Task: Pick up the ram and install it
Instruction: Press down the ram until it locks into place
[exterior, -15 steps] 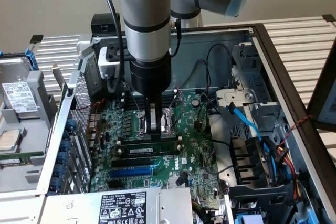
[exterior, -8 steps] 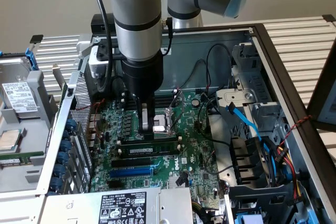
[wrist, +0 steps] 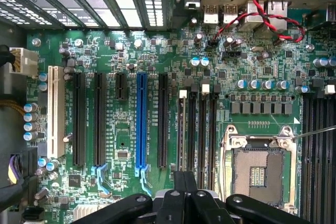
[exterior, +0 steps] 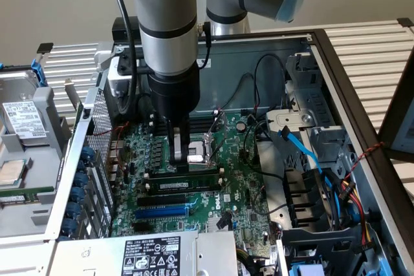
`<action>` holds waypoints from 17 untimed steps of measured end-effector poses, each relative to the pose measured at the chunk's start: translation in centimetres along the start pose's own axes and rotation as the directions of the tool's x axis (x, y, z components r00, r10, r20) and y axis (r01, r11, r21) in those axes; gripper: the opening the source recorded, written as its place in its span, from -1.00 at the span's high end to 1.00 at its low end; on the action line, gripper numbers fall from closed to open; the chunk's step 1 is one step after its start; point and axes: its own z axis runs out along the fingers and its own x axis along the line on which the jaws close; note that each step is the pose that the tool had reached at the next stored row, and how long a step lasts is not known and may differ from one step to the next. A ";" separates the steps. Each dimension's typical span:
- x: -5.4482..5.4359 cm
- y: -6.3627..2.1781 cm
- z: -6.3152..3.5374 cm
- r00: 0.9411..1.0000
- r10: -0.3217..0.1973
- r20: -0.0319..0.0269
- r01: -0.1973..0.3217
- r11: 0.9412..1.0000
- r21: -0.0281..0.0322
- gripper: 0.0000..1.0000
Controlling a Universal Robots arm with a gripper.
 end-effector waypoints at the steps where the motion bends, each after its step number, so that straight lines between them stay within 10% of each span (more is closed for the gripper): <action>1: 0.0 0.05 0.06 1.000 0.000 0.000 0.000 1.000 0.000 0.79; 17: 0.0 0.57 1.10 1.000 0.000 0.000 0.000 1.000 0.000 0.79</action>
